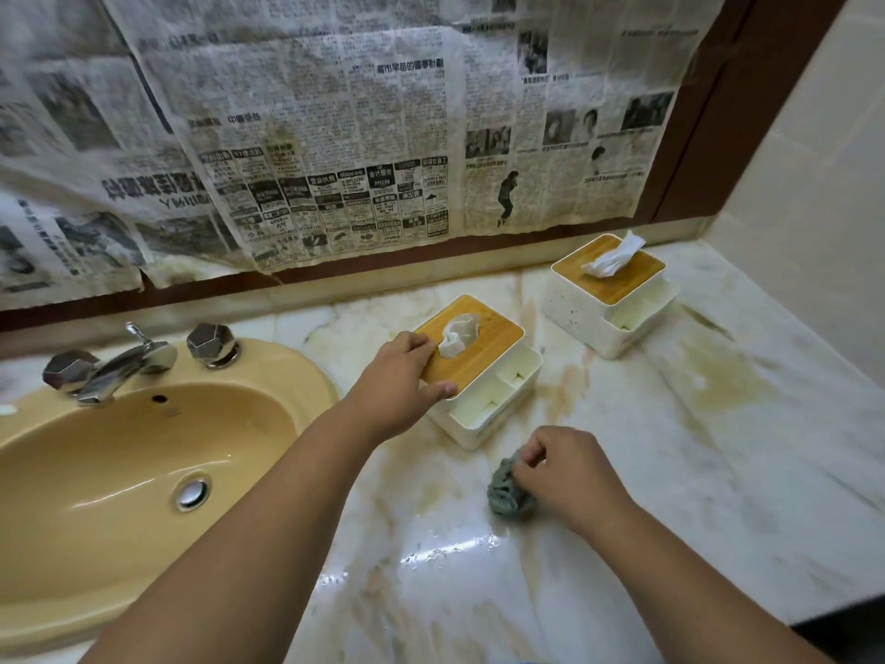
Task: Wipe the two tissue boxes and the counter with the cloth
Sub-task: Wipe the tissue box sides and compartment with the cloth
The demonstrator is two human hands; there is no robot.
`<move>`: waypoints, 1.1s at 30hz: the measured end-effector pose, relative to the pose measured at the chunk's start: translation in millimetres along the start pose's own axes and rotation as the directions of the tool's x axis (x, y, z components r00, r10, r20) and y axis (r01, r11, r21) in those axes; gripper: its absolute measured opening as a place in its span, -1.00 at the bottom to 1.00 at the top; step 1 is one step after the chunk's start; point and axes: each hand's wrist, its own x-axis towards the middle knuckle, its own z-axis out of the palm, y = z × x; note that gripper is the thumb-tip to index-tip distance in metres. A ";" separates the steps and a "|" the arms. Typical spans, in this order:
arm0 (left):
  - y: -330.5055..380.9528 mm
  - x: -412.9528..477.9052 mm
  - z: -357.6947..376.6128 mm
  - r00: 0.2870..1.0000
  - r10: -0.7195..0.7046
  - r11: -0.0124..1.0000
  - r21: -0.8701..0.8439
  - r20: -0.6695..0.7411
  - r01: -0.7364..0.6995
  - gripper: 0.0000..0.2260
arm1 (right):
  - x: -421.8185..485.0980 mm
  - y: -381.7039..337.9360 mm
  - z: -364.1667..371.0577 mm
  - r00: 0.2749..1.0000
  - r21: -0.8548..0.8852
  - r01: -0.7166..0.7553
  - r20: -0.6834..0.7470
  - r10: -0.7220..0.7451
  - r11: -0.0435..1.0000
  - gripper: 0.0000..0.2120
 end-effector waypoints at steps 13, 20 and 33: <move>12.1 -30.6 37.9 0.862 -0.330 0.939 -0.227 -0.384 0.259 -0.38 | 79.3 5.9 -58.7 0.988 0.314 0.115 -0.133 -0.076 0.943 -0.87; 46.8 -31.3 74.7 0.649 -0.760 0.291 -0.867 0.048 0.405 -0.41 | 134.2 16.3 -42.0 0.975 0.440 0.023 0.188 -0.117 0.898 -0.61; 19.7 19.7 9.7 0.516 -0.853 0.242 -0.938 -0.083 0.250 -0.78 | 184.0 -44.5 -9.3 0.893 0.549 0.195 0.244 -0.379 0.813 -0.46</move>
